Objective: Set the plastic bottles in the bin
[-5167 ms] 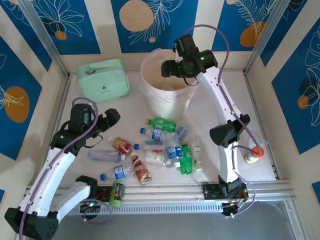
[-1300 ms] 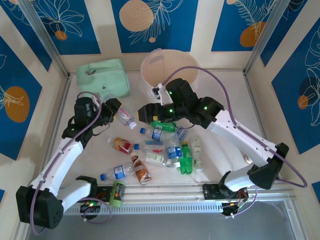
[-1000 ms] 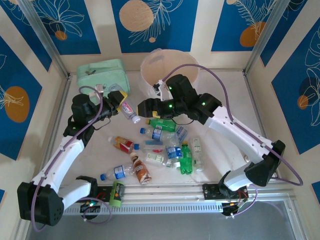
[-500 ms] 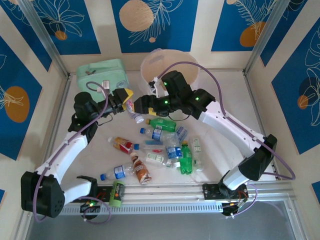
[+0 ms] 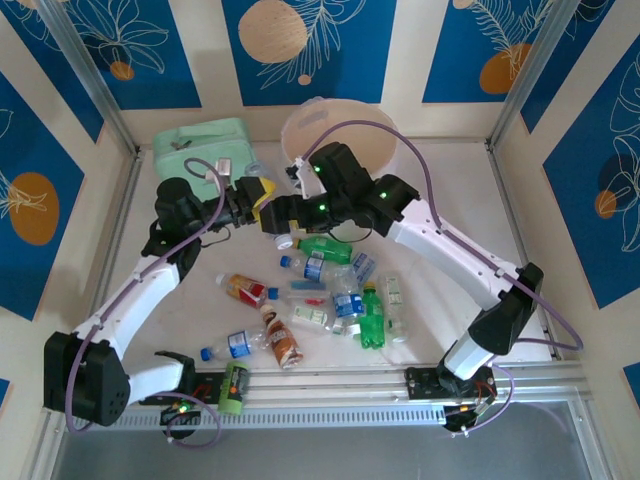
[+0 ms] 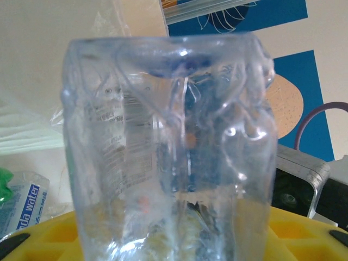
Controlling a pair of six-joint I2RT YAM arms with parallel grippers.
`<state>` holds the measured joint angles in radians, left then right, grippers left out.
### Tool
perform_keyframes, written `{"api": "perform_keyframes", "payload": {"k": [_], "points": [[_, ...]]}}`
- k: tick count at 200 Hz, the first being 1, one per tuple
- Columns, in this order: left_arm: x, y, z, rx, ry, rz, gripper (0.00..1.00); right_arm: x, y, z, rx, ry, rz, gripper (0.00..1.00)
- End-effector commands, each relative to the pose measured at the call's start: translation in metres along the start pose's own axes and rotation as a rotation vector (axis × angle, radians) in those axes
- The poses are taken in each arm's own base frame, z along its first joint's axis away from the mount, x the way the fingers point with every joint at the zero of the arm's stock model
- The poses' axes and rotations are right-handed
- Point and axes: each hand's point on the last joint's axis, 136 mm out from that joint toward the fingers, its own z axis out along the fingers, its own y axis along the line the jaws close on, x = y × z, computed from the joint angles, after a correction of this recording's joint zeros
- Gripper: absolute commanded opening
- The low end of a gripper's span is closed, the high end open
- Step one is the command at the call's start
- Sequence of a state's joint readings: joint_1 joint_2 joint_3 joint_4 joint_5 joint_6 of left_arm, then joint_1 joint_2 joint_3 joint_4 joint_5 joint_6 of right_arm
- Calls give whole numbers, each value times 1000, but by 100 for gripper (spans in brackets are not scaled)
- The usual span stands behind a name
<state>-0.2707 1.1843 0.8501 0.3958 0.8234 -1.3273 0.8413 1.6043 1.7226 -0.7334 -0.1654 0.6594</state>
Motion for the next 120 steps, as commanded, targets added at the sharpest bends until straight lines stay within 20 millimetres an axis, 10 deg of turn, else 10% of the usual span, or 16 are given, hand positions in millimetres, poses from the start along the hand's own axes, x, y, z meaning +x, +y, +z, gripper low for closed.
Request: {"api": "perform_keyframes", "payload": {"k": [1,120], "points": [[4,-16,4,33,38,49,52,-1,3,-1,16,4,-33,87],[8,-14,9,12,65,55,50,0,2,0,42,5,-47,76]]}}
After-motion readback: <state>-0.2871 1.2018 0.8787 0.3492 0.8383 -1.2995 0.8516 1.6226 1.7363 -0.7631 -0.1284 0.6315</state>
